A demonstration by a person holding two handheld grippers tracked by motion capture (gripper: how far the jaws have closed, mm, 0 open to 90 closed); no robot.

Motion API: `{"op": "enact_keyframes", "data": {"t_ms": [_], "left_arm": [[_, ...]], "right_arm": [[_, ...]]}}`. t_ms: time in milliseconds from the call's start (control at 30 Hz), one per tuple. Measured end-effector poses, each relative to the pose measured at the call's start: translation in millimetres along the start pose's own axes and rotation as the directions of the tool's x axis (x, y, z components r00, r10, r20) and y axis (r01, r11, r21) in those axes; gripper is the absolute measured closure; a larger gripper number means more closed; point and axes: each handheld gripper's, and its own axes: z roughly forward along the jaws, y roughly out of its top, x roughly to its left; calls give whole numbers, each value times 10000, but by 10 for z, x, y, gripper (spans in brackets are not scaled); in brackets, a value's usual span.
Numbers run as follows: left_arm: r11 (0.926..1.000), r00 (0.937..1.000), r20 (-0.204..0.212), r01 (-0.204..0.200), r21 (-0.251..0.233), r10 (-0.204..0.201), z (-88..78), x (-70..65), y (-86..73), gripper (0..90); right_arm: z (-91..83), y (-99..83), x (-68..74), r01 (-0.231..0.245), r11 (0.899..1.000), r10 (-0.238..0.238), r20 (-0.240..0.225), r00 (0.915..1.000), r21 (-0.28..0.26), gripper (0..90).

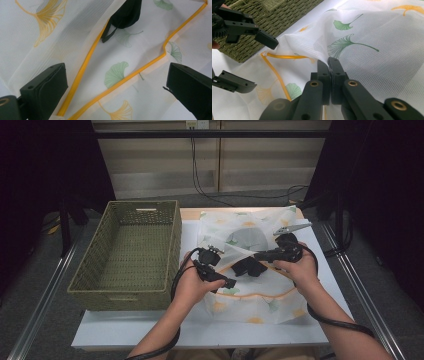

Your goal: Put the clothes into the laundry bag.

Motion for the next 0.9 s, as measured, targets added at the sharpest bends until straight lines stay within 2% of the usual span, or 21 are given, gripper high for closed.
{"op": "enact_keyframes", "data": {"t_ms": [67, 100, 133, 267, 433, 467, 567, 600, 733, 867, 900], "left_arm": [[9999, 10000, 21, -70, 114, 70, -12, 14, -2, 30], [9996, 9996, 12, 270, -45, -270, -16, 0, -10, 31], [10000, 10000, 22, -13, 91, 13, -35, 18, -9, 31], [10000, 9999, -132, 44, 79, -43, -72, 15, -16, 31], [9998, 9999, -95, 52, 179, -50, -117, 36, -45, 31], [9999, 9999, -21, 148, 36, -148, -118, 35, -56, 35], [9998, 10000, 12, -27, 175, 27, -145, 55, -58, 35], [9999, 10000, -10, 92, 48, -92, -148, 50, -61, 35], [10000, 10000, 25, 88, -45, -88, -177, 57, -63, 35], [9996, 9996, 34, 268, -129, -268, -177, 71, -77, 35], [9999, 10000, 50, 82, 67, -83, -188, 91, -80, 35]], "right_arm": [[-1, 3, 0, 100, 9999, -100, 57, 9999, 38, 895], [-1, 0, 2, 73, 10000, -73, 69, 9999, 64, 894], [0, -4, 1, 82, 10000, -82, 74, 9999, 57, 895], [5, -21, -3, 75, 10000, -75, 73, 9999, 28, 894], [4, -23, 12, 90, 10000, -90, 47, 9999, -11, 893], [3, -23, 13, 85, 10000, -85, 40, 10000, -13, 893], [4, -26, 14, 112, 9999, -113, 69, 9999, 24, 893], [7, -33, 13, 146, 9999, -146, 92, 9999, 42, 891], [11, -47, 14, 123, 9999, -123, 92, 9999, 10, 890], [17, -72, 17, 130, 9999, -131, 99, 9999, 34, 886], [16, -75, 17, 164, 9999, -165, 67, 9998, 28, 885]]}}
